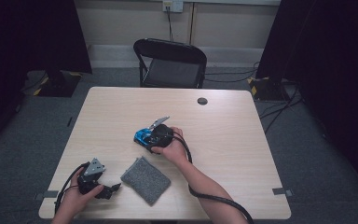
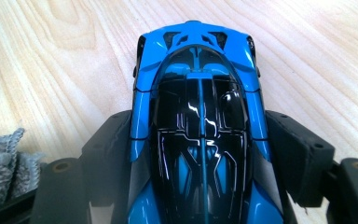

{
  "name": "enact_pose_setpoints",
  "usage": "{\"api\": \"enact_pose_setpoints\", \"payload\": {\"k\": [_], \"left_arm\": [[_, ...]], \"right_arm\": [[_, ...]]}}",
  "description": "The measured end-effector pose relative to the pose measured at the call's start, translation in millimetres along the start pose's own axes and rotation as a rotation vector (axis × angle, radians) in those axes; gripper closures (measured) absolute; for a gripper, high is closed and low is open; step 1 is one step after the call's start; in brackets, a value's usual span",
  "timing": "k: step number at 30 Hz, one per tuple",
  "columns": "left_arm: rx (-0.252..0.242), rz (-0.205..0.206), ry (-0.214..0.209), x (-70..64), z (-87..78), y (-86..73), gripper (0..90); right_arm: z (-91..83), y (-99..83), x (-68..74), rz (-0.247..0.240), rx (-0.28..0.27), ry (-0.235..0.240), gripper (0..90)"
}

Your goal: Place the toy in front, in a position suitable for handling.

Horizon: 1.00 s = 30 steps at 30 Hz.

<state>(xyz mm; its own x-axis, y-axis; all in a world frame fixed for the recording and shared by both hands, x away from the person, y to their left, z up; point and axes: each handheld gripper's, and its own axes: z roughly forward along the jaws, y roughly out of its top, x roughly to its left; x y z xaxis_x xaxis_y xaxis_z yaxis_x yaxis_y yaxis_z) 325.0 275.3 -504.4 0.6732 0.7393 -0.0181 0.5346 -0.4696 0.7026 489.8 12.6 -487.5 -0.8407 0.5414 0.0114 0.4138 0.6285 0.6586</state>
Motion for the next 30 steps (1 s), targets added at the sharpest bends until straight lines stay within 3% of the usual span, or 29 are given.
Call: {"api": "enact_pose_setpoints", "payload": {"k": [13,18,26,27,30], "left_arm": [[-0.001,-0.001,0.0,-0.1,0.0,0.0,0.0],[-0.001,-0.001,0.0,0.0,0.1,0.0,0.0],[-0.001,-0.001,0.0,0.0,0.0,0.0,0.0],[-0.001,-0.001,0.0,-0.1,0.0,0.0,0.0],[0.0,-0.001,0.0,-0.1,0.0,0.0,0.0]], "right_arm": [[4.2,-1.6,-1.0,-0.006,0.003,0.009,26.4],[10.2,-0.6,-3.1,-0.014,0.019,0.008,19.2],[15.0,4.0,1.1,-0.014,0.015,0.001,19.8],[15.2,4.2,1.4,-0.007,0.01,-0.008,24.7],[14.0,3.0,1.8,0.003,-0.001,-0.009,26.2]]}}
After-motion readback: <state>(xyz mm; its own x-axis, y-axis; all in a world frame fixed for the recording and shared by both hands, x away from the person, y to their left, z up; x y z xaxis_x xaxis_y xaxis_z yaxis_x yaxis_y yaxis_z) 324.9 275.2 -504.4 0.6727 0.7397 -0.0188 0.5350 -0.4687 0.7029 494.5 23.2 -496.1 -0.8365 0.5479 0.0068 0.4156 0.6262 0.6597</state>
